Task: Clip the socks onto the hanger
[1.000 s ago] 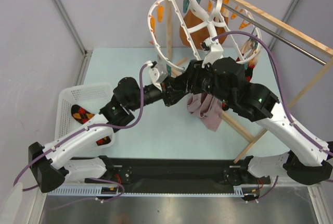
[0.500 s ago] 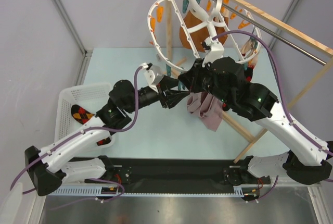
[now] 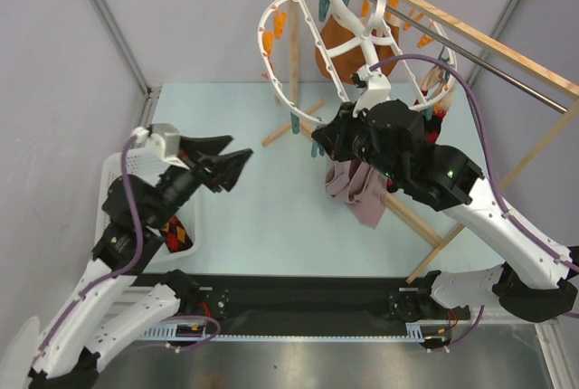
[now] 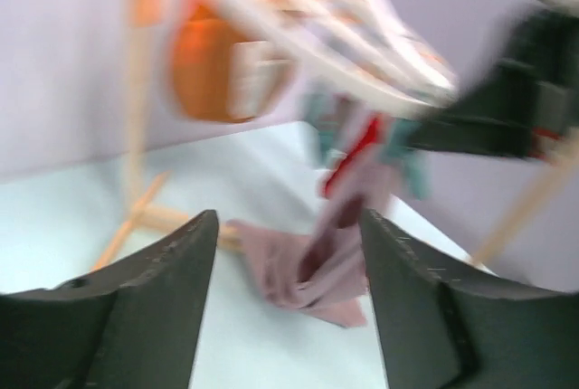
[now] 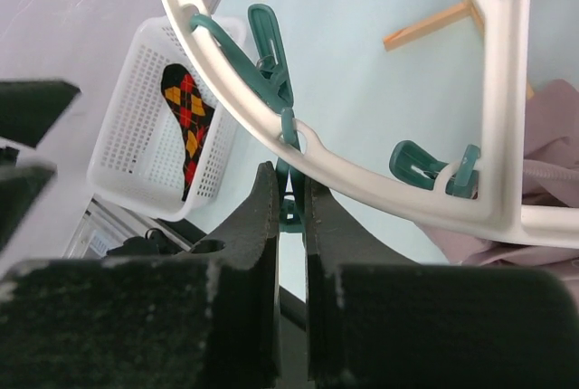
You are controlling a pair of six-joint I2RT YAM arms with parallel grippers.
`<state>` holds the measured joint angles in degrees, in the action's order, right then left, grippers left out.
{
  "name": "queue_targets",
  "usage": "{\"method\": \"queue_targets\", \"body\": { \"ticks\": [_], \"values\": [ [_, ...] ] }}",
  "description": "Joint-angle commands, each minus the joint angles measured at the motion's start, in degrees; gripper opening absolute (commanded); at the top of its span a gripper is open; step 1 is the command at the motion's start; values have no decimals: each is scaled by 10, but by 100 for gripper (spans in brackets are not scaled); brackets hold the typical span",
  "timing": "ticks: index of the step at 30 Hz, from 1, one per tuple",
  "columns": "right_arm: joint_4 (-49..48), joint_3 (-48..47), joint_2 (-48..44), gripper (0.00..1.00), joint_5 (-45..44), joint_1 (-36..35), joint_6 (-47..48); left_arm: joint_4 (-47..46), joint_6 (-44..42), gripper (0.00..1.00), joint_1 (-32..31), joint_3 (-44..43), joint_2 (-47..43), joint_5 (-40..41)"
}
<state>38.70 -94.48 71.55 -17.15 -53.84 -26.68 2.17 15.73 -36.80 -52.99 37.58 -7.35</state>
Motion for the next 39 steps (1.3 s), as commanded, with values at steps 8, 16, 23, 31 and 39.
{"method": "queue_targets", "body": {
  "ticks": [8,16,23,31,39],
  "values": [
    [-30,21,-38,0,16,19,22,325,140,86,393,0,11,87],
    [-42,39,-48,0,47,30,17,287,170,80,559,17,170,166],
    [-49,54,-55,0,50,30,12,290,252,74,566,5,319,164],
    [-49,52,-56,0,49,32,9,257,336,65,565,66,354,154],
    [-49,50,-55,0,52,33,6,274,394,61,566,70,473,151]
  ]
}}
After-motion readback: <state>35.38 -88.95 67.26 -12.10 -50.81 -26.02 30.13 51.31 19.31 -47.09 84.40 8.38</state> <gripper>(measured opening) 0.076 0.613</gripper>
